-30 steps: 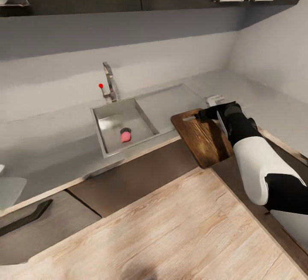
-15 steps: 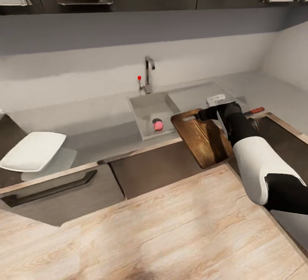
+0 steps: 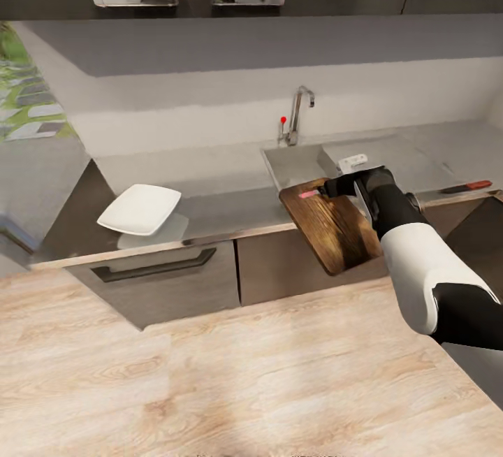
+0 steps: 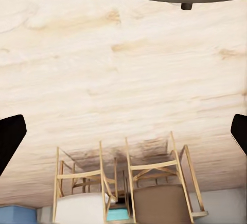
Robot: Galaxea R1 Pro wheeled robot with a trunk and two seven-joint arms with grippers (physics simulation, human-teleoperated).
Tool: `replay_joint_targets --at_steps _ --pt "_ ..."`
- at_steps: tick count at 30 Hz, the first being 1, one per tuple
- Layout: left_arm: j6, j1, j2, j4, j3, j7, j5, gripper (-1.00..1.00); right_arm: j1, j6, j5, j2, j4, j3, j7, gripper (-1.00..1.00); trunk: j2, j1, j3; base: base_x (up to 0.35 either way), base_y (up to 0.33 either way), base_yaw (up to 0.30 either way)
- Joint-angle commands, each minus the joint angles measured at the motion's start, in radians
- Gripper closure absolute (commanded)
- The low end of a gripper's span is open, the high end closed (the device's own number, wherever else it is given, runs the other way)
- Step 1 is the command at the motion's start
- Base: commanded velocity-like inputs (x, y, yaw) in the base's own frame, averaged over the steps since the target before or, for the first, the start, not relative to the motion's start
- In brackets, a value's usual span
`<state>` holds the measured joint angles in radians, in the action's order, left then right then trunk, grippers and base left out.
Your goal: In the kitchen, take the Vidalia onion out of the sink, dice it on the chopping board with the paring knife, put the diced onion into the bowl on the countertop, then place both the paring knife and the chopping board into the sink.
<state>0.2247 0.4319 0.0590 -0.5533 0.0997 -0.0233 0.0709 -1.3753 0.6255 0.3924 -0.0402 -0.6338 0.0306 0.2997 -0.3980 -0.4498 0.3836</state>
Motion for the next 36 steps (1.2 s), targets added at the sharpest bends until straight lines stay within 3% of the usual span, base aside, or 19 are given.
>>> replay_joint_targets --at_steps 1,16,20,21,26,29,31,34,36 --pt "0.007 0.001 -0.001 -0.004 0.004 -0.003 0.007 -1.0 -0.001 0.003 0.01 0.0 -0.001 0.003 0.008 1.0 -0.002 0.0 0.001 -0.094 0.08 0.286" --pt "-0.027 0.0 -0.002 -0.002 0.003 -0.003 0.007 -1.0 -0.001 0.003 0.01 0.001 -0.003 0.005 0.009 1.0 -0.002 0.0 0.001 -0.014 0.012 0.234" --pt "-0.028 0.0 -0.001 -0.002 0.003 -0.003 0.007 -1.0 -0.001 0.057 0.013 0.014 -0.004 0.005 -0.01 1.0 -0.002 0.0 0.001 0.0 0.0 0.011" --pt "-0.028 0.0 -0.001 -0.002 0.003 -0.003 0.007 -1.0 -0.001 0.074 0.013 0.018 -0.005 0.007 -0.026 1.0 -0.002 0.0 0.001 0.0 0.0 0.003" --pt "-0.028 0.0 -0.001 0.001 0.003 -0.003 0.007 -1.0 -0.001 0.111 0.009 0.038 -0.018 0.02 -0.23 1.0 -0.002 0.0 0.001 0.0 0.0 0.001" --pt "-0.028 0.0 -0.001 0.01 0.003 -0.003 0.007 -1.0 -0.001 0.118 0.008 0.052 -0.043 0.048 -0.301 1.0 -0.002 0.0 0.001 0.0 0.0 0.0" --pt "-0.029 0.0 -0.001 0.015 0.003 -0.003 0.006 -1.0 -0.002 0.158 0.003 0.067 -0.077 0.103 -0.348 1.0 -0.002 0.0 0.001 0.0 0.0 0.0" --pt "-0.03 0.0 -0.001 0.017 0.003 -0.003 0.007 -1.0 -0.004 0.223 -0.036 0.087 -0.107 0.181 -0.372 1.0 -0.002 0.0 0.001 0.0 0.0 0.0" --pt "-0.03 -0.001 -0.002 0.018 0.003 -0.003 0.006 -1.0 -0.005 0.239 -0.071 0.091 -0.123 0.207 -0.377 1.0 -0.002 0.0 0.001 0.0 0.0 0.0"
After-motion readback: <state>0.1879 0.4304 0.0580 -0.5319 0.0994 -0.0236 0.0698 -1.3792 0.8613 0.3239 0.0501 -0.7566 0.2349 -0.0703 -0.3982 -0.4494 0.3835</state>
